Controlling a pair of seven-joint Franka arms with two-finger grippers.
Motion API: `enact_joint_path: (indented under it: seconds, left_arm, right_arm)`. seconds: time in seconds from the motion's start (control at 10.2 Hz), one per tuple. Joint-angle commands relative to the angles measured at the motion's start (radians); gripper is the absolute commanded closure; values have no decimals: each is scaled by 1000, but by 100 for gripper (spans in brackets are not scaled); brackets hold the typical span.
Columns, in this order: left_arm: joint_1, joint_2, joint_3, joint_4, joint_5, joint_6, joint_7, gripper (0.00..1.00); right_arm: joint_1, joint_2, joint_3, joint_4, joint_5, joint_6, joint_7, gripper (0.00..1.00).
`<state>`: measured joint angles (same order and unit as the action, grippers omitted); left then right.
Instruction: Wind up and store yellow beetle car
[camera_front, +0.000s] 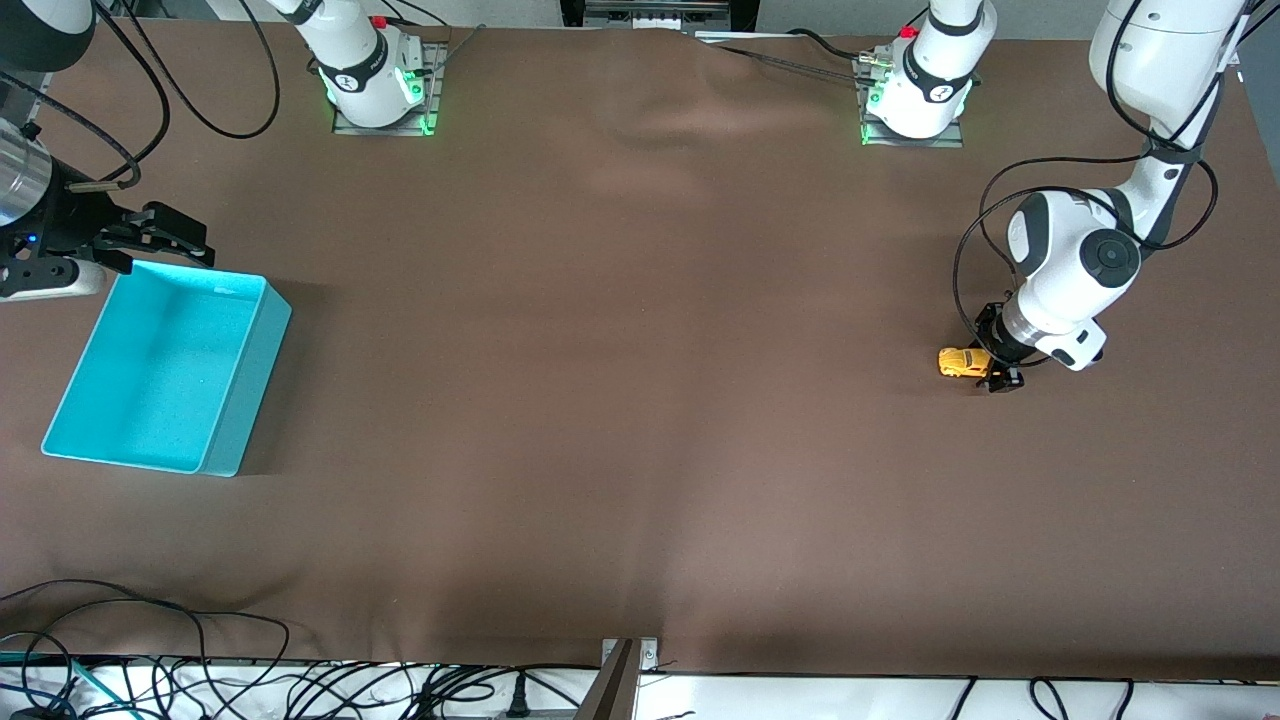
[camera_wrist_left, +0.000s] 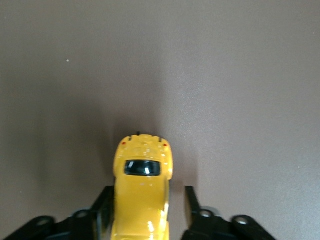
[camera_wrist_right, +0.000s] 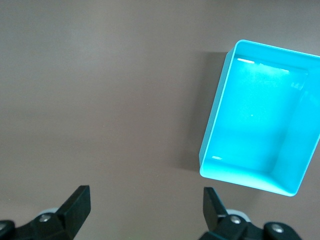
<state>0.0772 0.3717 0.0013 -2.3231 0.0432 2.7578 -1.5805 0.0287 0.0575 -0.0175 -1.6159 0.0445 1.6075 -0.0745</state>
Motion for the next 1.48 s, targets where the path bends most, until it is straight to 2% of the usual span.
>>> enact_joint_path:
  seconds: [0.0,0.3,0.59,0.98,1.38]
  left_arm:
    - [3,-19,0,-16,30,16,-38,100]
    - [-13,-51,-10,-15,30,7,-42,100]
    - [-28,-117,-56,-9,32,-46,-36,100]
    - [-30,-76,-158,-7,32,-46,-108,100]
    - [-33,-34,-175,-5,32,-43,-231,100]
  right_arm:
    - [2,-4,2,1,-2,2,10,0]
    - [2,-4,2,1,-2,2,10,0]
    - [2,-4,2,1,-2,2,10,0]
    - [2,-4,2,-1,-2,2,10,0]
    - [2,-4,2,1,-2,2,9,0]
